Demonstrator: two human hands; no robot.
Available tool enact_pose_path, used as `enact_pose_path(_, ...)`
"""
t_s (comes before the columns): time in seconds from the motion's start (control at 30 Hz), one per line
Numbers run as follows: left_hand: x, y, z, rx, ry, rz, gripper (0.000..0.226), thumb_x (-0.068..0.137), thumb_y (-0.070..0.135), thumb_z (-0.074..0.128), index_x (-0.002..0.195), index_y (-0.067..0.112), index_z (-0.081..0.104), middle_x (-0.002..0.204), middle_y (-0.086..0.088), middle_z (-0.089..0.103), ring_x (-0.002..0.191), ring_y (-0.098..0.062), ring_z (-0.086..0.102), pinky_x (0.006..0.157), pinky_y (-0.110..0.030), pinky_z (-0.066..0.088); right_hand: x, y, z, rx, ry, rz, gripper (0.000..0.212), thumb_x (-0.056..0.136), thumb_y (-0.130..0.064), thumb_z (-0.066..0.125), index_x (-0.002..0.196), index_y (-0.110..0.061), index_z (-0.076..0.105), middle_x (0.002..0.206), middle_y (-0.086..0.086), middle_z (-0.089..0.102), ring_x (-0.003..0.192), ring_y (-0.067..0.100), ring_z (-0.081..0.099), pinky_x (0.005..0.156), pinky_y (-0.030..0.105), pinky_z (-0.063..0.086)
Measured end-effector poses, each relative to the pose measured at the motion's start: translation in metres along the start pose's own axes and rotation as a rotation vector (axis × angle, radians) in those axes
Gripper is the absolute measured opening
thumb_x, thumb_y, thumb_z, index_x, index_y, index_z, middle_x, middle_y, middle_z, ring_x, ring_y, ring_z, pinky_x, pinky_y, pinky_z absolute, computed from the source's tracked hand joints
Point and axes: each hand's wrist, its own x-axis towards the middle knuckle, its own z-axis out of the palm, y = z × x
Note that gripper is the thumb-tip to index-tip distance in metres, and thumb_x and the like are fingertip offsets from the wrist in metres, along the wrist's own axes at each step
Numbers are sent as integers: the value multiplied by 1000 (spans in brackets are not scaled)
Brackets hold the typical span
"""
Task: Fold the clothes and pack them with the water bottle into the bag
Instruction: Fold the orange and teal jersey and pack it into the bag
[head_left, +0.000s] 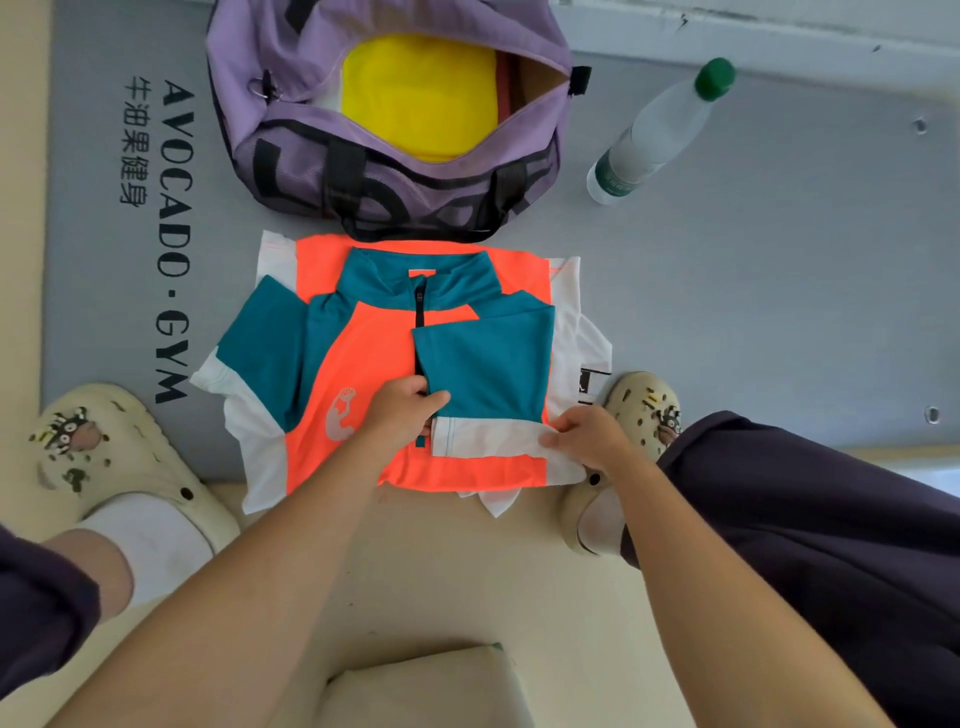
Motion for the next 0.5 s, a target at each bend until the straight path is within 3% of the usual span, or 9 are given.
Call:
enact_pose_path(0.07, -2, 2, -1, 51, 19, 19, 13, 93, 20, 64, 84, 11, 66, 85, -15, 71, 72, -27, 72, 63, -37, 61, -1, -3, -4, -46, 34, -3, 21, 81, -31, 75, 92, -14, 69, 92, -4, 62, 96, 19, 62, 73, 26, 44)
enact_pose_path(0.13, -4, 6, -10, 123, 37, 40, 24, 93, 27, 63, 76, 10, 63, 69, -7, 68, 53, -19, 67, 49, -28, 51, -4, -19, -9, 27, 97, -6, 33, 76, -41, 78, 92, -18, 62, 88, -7, 58, 85, 15, 59, 62, 26, 41)
enact_pose_path(0.23, -6, 15, -47, 148, 333, 104, 30, 89, 36, 62, 67, 17, 61, 63, -1, 67, 49, -16, 61, 50, -26, 46, 0, -65, -9, 117, 232, -169, 45, 74, -49, 78, 97, -19, 55, 83, -5, 55, 73, 11, 53, 57, 24, 35)
enact_pose_path(0.3, -7, 17, -86, 180, 608, 151, 21, 87, 34, 61, 72, 20, 62, 74, 3, 65, 59, -8, 59, 54, -23, 46, 3, -101, 4, 115, 296, -355, 44, 76, -45, 78, 103, -19, 55, 89, -4, 51, 75, 11, 50, 62, 24, 37)
enact_pose_path(0.37, -3, 10, -125, 319, 774, 154, 16, 88, 32, 62, 90, 17, 66, 96, -3, 64, 82, -13, 58, 69, -30, 48, 6, -135, 23, 89, 301, -509, 48, 76, -40, 80, 112, -18, 59, 103, 0, 53, 94, 17, 53, 80, 30, 44)
enact_pose_path(0.43, 3, -1, -157, 419, 803, 84, 31, 87, 34, 65, 109, 12, 64, 114, -12, 57, 102, -24, 55, 82, -39, 48, 11, -158, 42, 39, 274, -584, 57, 74, -39, 81, 122, -17, 60, 117, 5, 55, 112, 25, 50, 96, 39, 42)
enact_pose_path(0.5, 8, -7, -176, 476, 722, 4, 50, 83, 42, 70, 122, 12, 57, 125, -12, 52, 115, -30, 51, 93, -44, 47, 16, -169, 56, -21, 238, -560, 66, 73, -41, 81, 129, -17, 57, 128, 7, 52, 121, 28, 46, 102, 42, 38)
